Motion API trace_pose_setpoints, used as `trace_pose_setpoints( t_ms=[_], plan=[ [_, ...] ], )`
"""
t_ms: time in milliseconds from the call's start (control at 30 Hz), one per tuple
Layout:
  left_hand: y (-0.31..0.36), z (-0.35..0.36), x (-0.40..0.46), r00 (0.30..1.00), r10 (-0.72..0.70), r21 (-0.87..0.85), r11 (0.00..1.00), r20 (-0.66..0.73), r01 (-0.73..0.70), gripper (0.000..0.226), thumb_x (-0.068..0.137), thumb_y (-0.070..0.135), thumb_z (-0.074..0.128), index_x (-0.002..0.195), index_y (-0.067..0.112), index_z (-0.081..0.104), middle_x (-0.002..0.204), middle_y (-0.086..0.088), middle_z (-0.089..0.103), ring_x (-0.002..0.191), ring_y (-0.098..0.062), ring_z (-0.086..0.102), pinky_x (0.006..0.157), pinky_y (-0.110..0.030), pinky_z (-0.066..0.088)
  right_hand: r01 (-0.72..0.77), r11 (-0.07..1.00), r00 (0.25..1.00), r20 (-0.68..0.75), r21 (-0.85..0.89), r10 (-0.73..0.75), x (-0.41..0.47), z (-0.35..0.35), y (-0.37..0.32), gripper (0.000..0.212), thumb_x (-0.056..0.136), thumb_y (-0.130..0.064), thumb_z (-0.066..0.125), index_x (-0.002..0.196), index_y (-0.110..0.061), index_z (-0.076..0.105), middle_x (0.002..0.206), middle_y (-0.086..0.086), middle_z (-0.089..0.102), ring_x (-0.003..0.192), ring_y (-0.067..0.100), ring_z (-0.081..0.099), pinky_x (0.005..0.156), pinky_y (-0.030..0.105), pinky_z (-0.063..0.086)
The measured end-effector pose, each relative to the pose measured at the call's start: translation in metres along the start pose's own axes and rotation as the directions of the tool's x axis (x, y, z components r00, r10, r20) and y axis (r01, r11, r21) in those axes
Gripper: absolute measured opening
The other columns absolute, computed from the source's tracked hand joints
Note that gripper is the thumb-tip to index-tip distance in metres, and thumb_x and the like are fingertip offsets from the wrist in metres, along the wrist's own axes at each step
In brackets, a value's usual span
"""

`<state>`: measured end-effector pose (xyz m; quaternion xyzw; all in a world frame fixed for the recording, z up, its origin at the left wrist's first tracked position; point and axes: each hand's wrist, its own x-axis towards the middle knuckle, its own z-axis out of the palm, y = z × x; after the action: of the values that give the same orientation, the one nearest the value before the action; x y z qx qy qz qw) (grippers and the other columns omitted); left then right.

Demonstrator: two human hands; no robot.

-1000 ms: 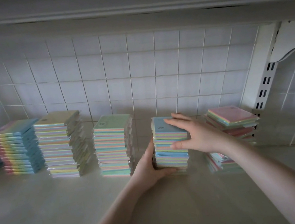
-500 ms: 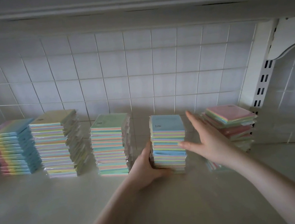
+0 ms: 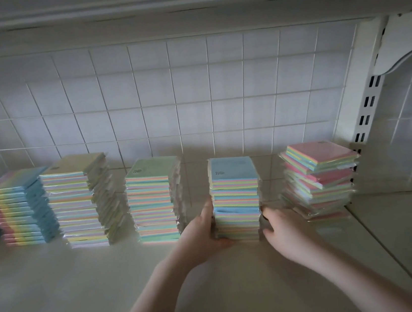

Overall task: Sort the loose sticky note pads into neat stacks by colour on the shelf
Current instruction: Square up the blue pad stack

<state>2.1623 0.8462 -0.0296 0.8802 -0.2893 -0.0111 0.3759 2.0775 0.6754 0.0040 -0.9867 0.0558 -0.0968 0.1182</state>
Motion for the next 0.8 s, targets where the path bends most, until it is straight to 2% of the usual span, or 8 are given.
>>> trace_pose_setpoints(
  t_ms=[133,400,467,533,633,800],
  plan=[
    [0.004,0.001,0.0,1.0,0.021,0.065,0.998,0.021,-0.022,0.091,0.079,0.023,0.074,0.149,0.013,0.016,0.125,-0.003,0.06,0.113,-0.026,0.057,0.082,-0.027,0.042,-0.079,0.992,0.997,0.01,-0.096,0.08,0.002,0.004,-0.012,0.028,0.09,-0.003,0.038,0.116,-0.009,0.047,0.107,0.008,0.063,0.103,0.027,0.059,0.07,0.029,0.034],
    [0.001,0.002,0.002,1.0,0.014,0.155,0.988,0.02,-0.017,0.084,0.081,0.032,0.072,0.146,0.015,0.021,0.131,-0.005,0.054,0.117,-0.028,0.053,0.083,-0.028,0.04,-0.111,0.978,0.994,0.003,-0.175,0.113,0.002,0.005,-0.021,0.042,0.09,0.002,0.037,0.132,-0.003,0.037,0.116,0.008,0.06,0.108,0.024,0.06,0.073,0.027,0.04],
    [0.002,0.002,0.002,1.0,0.019,0.142,0.99,0.014,-0.02,0.087,0.08,0.031,0.073,0.146,0.014,0.019,0.132,-0.005,0.054,0.117,-0.028,0.053,0.084,-0.029,0.042,-0.113,0.985,0.993,0.004,-0.133,0.114,0.002,0.005,-0.02,0.042,0.091,0.001,0.037,0.133,-0.003,0.037,0.117,0.008,0.059,0.109,0.025,0.059,0.07,0.026,0.035],
    [0.003,0.003,0.001,1.0,0.012,0.119,0.993,0.0,-0.012,0.1,0.078,0.029,0.075,0.15,0.014,0.007,0.132,-0.005,0.055,0.116,-0.03,0.054,0.087,-0.034,0.044,-0.129,0.991,0.992,0.006,-0.041,0.13,0.003,0.007,-0.018,0.044,0.092,-0.001,0.038,0.136,-0.003,0.034,0.115,0.008,0.058,0.107,0.024,0.057,0.066,0.024,0.029],
    [0.003,0.004,0.001,0.999,0.002,0.093,0.996,-0.039,0.002,0.116,0.075,0.028,0.078,0.15,0.016,-0.009,0.128,-0.009,0.059,0.11,-0.034,0.057,0.082,-0.038,0.047,-0.154,0.983,0.988,-0.017,0.105,0.156,0.004,0.013,-0.013,0.05,0.091,-0.001,0.038,0.14,-0.006,0.032,0.115,0.006,0.058,0.103,0.022,0.056,0.06,0.021,0.025],
    [0.002,0.007,0.001,0.998,0.023,0.099,0.995,-0.058,-0.018,0.116,0.076,0.025,0.077,0.149,0.025,-0.013,0.129,-0.006,0.058,0.108,-0.033,0.058,0.08,-0.037,0.047,-0.205,0.964,0.978,-0.014,0.17,0.21,0.005,0.017,-0.018,0.05,0.089,-0.001,0.04,0.137,-0.011,0.036,0.114,0.006,0.059,0.105,0.024,0.056,0.066,0.024,0.03]
  ],
)
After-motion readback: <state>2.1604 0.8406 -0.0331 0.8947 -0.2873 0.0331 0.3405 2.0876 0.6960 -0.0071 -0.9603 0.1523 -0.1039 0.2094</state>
